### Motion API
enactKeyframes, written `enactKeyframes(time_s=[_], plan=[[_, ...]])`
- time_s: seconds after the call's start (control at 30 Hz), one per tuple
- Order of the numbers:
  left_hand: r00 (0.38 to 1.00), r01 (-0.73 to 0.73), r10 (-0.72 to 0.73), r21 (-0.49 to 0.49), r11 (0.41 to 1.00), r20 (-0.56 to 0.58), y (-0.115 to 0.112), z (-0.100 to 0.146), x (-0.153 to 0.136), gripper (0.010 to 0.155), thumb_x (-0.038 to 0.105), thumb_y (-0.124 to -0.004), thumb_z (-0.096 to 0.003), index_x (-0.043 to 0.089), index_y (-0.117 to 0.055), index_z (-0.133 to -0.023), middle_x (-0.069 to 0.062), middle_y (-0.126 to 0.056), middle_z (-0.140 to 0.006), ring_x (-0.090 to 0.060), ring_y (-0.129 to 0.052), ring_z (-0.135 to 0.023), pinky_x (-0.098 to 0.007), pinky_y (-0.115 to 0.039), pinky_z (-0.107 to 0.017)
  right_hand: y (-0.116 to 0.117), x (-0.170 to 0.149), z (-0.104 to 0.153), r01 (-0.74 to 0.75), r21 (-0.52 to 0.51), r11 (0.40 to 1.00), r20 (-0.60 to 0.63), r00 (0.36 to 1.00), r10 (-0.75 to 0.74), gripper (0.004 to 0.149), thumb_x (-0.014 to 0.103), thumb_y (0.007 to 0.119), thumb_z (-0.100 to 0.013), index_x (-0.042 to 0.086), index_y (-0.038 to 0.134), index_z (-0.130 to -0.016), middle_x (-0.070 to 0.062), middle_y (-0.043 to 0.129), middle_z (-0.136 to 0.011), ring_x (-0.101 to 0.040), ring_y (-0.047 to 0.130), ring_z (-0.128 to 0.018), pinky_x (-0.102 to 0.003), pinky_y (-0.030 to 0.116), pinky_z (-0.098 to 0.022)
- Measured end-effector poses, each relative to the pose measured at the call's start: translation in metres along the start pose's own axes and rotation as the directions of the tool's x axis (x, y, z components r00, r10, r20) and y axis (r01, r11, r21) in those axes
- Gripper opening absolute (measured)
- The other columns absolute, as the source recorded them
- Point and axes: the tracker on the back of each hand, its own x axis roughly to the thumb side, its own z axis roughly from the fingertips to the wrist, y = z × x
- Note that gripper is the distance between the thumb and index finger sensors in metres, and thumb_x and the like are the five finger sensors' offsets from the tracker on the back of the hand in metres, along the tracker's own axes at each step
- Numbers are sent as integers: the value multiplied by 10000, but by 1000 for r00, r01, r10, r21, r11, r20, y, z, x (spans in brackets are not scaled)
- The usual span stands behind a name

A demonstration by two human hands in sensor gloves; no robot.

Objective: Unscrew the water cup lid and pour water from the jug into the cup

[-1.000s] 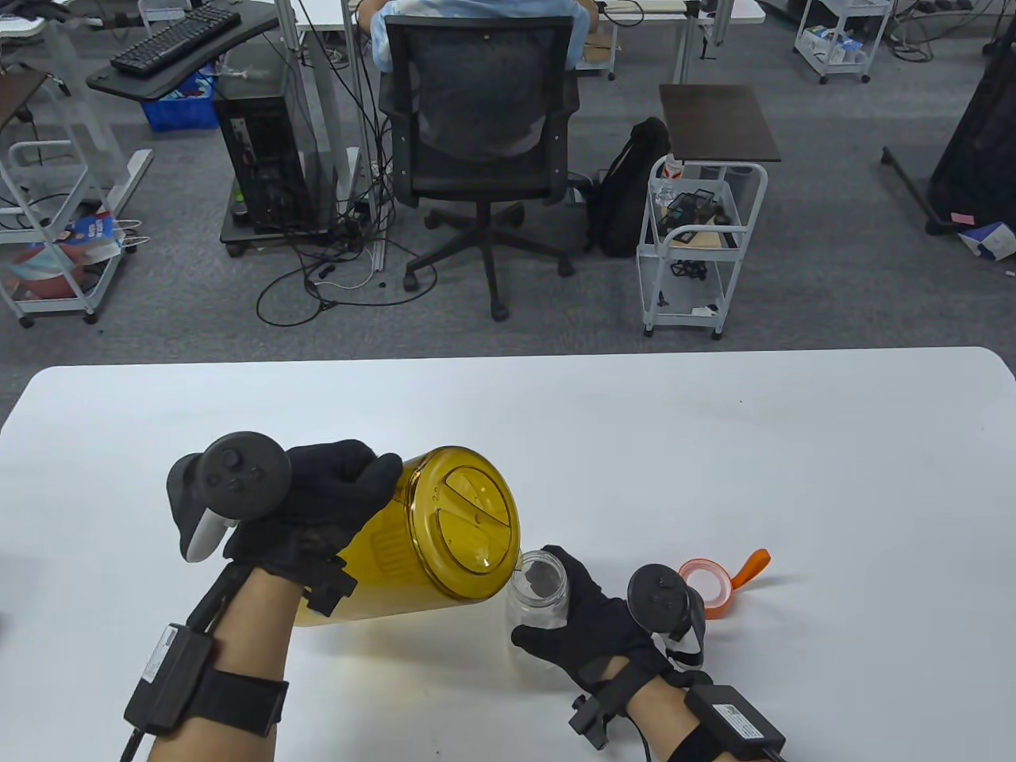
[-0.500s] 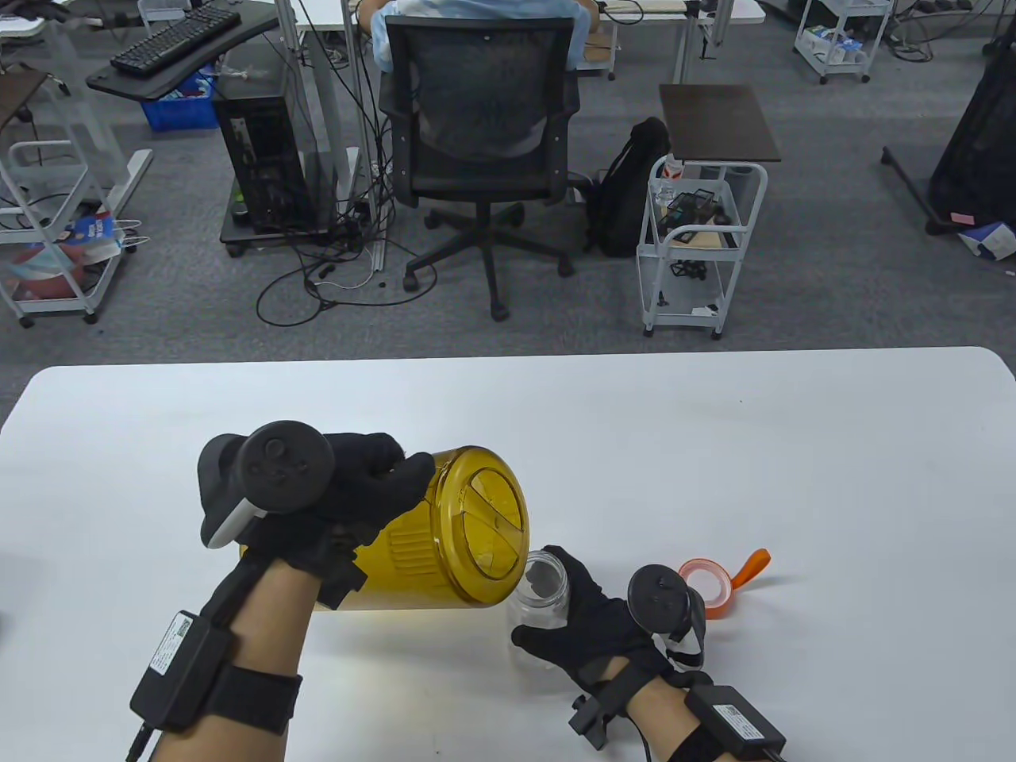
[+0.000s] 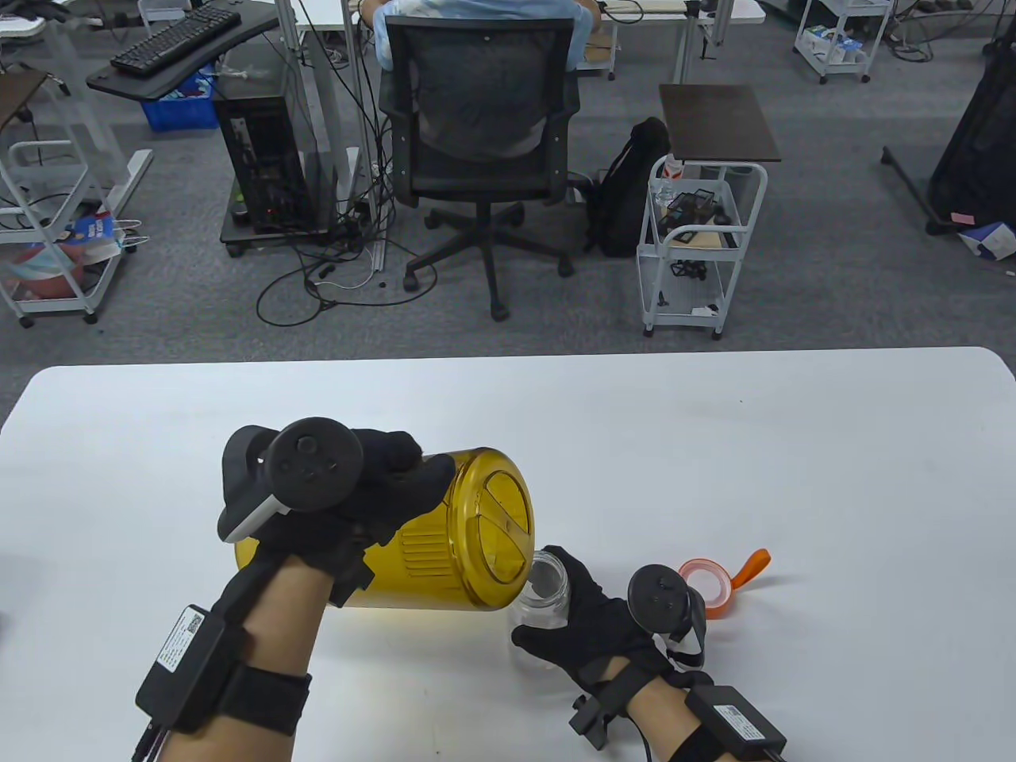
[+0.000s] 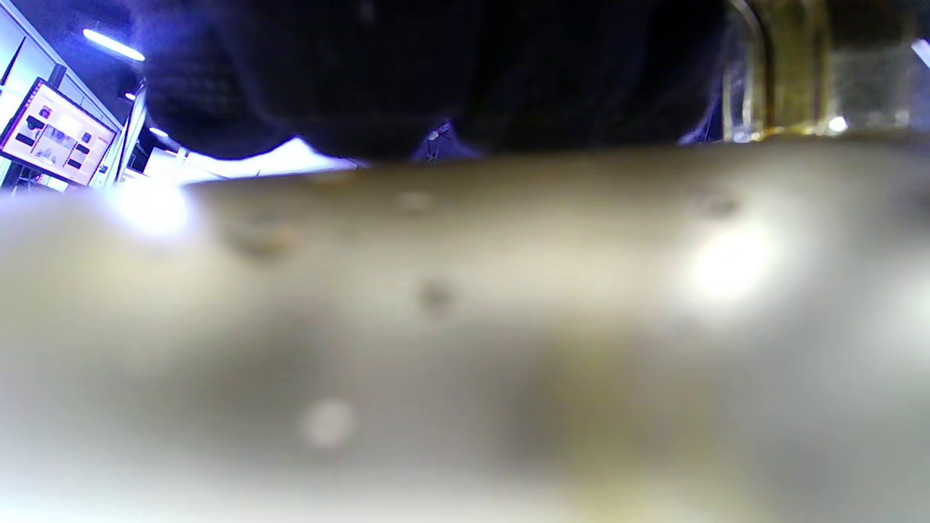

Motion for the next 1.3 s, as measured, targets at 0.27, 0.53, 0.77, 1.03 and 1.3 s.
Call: enactKeyframes(time_s=[0.27,0.53,0.77,1.03,1.3], plan=[[999,37,-37,-11,999,15,2,-3,11,697,887,-686,-374,283,-1023,-465,42,-1034,-272,-209,-1024,-193,-483,-897,-398,0,0,0,-1,1,1000,-1,1000,1,1051,604,1017,-340,276,351,-1083,-91,508,-1111,-477,662,-992,-744,614,-674],[997,78,-77,-24,997,22,4,-6,21,698,886,-687,-374,282,-1023,-463,41,-1034,-271,-211,-1024,-193,-483,-898,-398,0,0,0,-4,1,1000,-2,1000,4,1050,604,1016,-340,275,352,-1083,-93,508,-1111,-478,664,-991,-744,615,-674],[994,102,-102,-28,994,26,6,-7,28,697,887,-686,-371,283,-1023,-461,41,-1035,-270,-210,-1026,-192,-482,-899,-399,0,0,0,-5,0,1000,-2,1000,5,1049,605,1015,-342,275,351,-1083,-92,507,-1111,-480,664,-990,-744,616,-673],[994,107,-106,-27,994,24,5,-7,29,696,883,-686,-372,279,-1022,-461,39,-1034,-268,-213,-1026,-189,-484,-898,-397,-1,0,0,-10,-1,1000,-2,1000,10,1050,605,1016,-340,273,353,-1083,-92,509,-1110,-481,670,-987,-744,620,-672],[994,107,-106,-27,994,25,3,-7,30,696,881,-685,-371,278,-1022,-459,40,-1034,-267,-214,-1027,-187,-483,-899,-397,0,0,0,-12,-3,1000,-1,1000,12,1050,606,1016,-340,271,353,-1083,-92,510,-1109,-483,671,-986,-743,624,-671]])
